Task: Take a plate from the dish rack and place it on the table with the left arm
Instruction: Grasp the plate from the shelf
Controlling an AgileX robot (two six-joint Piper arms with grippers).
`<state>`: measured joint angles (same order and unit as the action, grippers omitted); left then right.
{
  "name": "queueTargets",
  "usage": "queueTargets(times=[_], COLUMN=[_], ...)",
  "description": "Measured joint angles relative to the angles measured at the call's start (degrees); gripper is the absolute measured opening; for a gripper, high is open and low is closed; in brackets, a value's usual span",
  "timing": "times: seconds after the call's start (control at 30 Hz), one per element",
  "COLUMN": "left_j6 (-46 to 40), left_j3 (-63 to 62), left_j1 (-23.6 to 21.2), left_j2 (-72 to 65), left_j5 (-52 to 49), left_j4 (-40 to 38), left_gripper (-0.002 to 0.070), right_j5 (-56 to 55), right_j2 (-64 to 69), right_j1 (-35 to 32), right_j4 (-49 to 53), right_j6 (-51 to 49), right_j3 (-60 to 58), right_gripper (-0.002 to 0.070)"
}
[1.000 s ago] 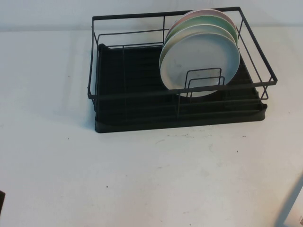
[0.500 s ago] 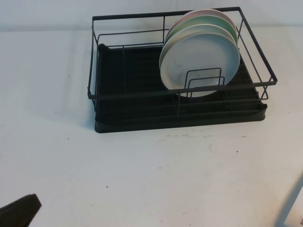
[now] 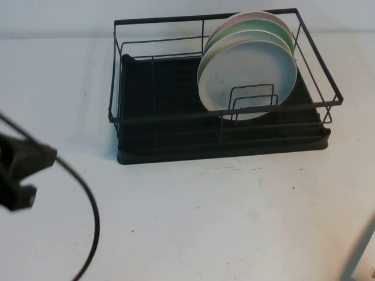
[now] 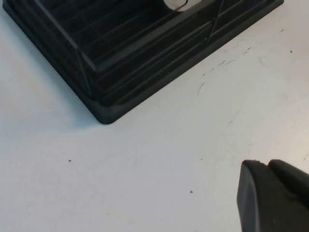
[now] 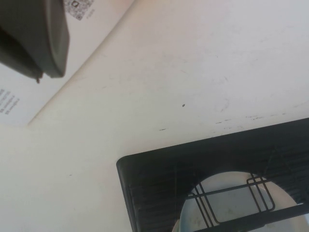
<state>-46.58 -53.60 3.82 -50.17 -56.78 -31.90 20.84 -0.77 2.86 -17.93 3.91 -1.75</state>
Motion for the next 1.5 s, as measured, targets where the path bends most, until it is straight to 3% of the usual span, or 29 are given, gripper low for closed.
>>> queueTargets(times=[0.27,0.53,0.6,0.77,0.87,1.17,1.5], left_j6=[-5.62,-11.45,-13.07,-21.06,-23.78,-31.23,-45.08], left_j3=[-14.48,-28.84,-31.87,-37.55,-38.72,-38.78,-38.78], left_j1=[1.55,11.66,13.74,17.64,19.69,23.77,24.06], left_j2=[-17.42,-32.49,-36.05,-44.98,-49.60,-57.97,-61.18], left_j5=[-3.80,1.24,2.40,5.34,10.08,26.69,35.08], left_j4=[-0.59,-1.10,-1.24,-1.49,-2.50,-9.38,-23.73], left_gripper=[-0.0003,0.0005,0.0050,0.0298,0.0391,0.0430,0.0430], right_j5=[0.00,0.00,0.00,0.00,0.00,0.00,0.00], right_j2=[0.00,0.00,0.00,0.00,0.00,0.00,0.00], right_j1=[0.00,0.00,0.00,0.00,0.00,0.00,0.00], right_j4=[0.00,0.00,0.00,0.00,0.00,0.00,0.00], right_j6=[0.00,0.00,0.00,0.00,0.00,0.00,0.00], right_j3=[0.00,0.00,0.00,0.00,0.00,0.00,0.00], right_gripper=[-0.0020,-0.0020,-0.0020,-0.0020,-0.0020,-0.0020,-0.0020])
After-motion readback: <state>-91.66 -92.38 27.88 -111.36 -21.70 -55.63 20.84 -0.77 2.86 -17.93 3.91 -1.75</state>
